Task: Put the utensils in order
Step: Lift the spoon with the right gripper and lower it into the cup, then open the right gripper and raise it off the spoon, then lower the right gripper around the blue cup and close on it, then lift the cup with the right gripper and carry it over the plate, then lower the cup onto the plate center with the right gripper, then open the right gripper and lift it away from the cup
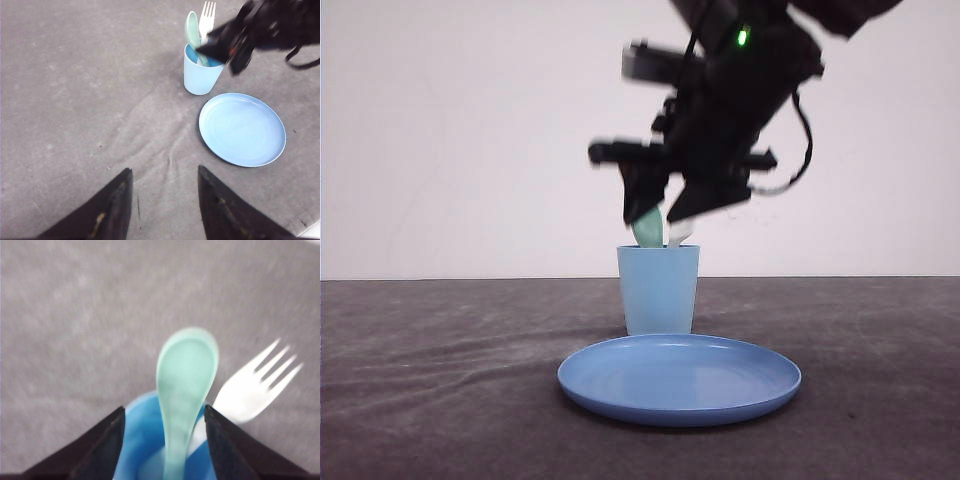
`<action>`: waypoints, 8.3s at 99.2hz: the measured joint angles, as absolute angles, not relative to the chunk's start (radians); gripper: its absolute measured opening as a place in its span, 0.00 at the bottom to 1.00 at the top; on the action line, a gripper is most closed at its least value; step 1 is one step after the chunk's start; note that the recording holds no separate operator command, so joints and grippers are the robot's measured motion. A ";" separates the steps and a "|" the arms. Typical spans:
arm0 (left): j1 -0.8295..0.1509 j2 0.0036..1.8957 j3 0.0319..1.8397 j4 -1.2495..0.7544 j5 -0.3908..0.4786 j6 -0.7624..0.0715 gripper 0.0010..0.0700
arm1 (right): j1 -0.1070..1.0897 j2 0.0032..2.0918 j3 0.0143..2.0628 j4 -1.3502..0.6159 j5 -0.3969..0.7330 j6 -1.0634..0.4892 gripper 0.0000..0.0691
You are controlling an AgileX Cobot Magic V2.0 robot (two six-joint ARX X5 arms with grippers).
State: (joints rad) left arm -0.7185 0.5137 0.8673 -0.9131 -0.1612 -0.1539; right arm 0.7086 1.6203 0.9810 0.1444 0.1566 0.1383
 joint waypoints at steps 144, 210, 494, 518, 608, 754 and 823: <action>-0.719 0.514 0.867 -0.909 -0.162 -0.169 0.33 | 0.818 1.195 0.933 -0.464 0.146 0.279 0.98; -0.719 0.514 0.867 -0.909 -0.161 -0.169 0.33 | 0.782 1.565 0.906 -0.170 0.097 0.402 0.98; -0.719 0.514 0.867 -0.908 -0.176 -0.150 0.33 | 0.660 1.592 1.119 -0.192 0.027 0.258 0.65; -0.719 0.514 0.867 -0.908 -0.176 -0.150 0.33 | 0.727 1.360 1.119 -0.344 0.030 0.178 0.65; -0.719 0.514 0.867 -0.908 -0.176 -0.150 0.33 | 0.909 1.256 0.841 -0.309 0.142 0.125 0.62; -0.719 0.514 0.867 -0.909 -0.176 -0.150 0.33 | 0.916 1.475 0.652 0.022 0.157 0.199 0.93; -0.719 0.514 0.867 -0.908 -0.176 -0.150 0.33 | 0.916 0.992 0.847 -0.465 0.158 0.199 0.94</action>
